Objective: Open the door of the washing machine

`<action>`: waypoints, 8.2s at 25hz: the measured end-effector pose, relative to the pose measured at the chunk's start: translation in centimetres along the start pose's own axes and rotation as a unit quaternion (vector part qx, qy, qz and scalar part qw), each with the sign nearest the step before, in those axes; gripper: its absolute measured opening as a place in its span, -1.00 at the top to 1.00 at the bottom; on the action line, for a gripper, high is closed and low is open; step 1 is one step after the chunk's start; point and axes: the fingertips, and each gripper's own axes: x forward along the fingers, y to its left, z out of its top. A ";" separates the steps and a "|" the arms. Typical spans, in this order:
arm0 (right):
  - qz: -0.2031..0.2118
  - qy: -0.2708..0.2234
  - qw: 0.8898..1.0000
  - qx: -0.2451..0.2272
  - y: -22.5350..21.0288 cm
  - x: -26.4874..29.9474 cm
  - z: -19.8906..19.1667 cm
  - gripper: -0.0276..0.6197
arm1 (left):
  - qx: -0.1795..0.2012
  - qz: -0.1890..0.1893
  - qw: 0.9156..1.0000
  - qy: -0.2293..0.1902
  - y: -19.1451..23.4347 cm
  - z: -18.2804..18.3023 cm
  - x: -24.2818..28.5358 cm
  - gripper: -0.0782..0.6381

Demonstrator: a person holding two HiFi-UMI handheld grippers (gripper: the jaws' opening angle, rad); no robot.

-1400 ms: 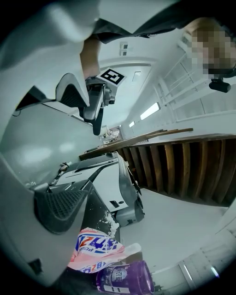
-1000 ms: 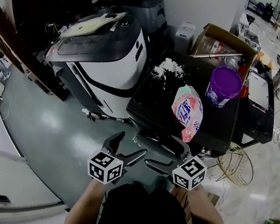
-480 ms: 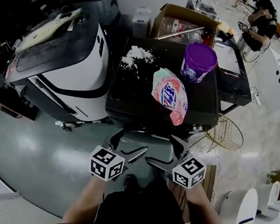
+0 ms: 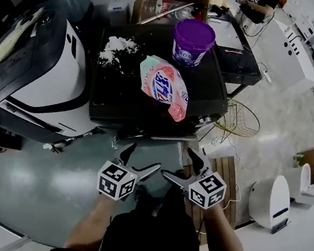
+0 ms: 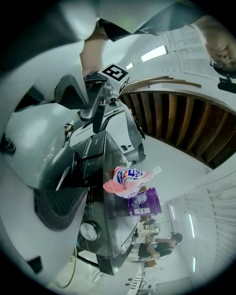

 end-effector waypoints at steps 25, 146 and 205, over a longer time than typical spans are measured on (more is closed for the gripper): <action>-0.019 0.115 0.993 0.008 -16.1 3.2 -8.2 -0.40 | -0.017 -0.011 0.995 0.095 -1.6 -2.4 13.4 -0.61; -0.044 0.416 0.899 -0.128 -6.0 0.2 -30.2 0.60 | -0.055 0.112 0.992 0.013 2.2 -5.5 -4.3 -0.25; -0.009 -0.187 0.969 -0.163 0.6 -15.6 16.0 0.87 | 0.085 0.179 0.961 -0.193 -8.4 13.8 -14.1 0.11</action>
